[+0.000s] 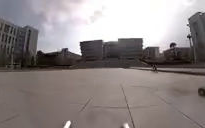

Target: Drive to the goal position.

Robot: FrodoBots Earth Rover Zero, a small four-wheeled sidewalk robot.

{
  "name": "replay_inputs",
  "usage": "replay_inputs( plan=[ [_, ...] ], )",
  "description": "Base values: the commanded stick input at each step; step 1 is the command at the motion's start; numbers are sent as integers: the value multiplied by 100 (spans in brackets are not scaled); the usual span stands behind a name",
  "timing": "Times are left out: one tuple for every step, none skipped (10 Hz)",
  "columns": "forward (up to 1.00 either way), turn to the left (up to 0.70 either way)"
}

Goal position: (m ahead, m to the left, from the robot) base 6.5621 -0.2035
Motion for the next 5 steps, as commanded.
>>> replay_inputs(
  plan=[
    [60, 0],
    [60, 0],
    [60, 0],
    [60, 0],
    [60, 0]
  ],
)
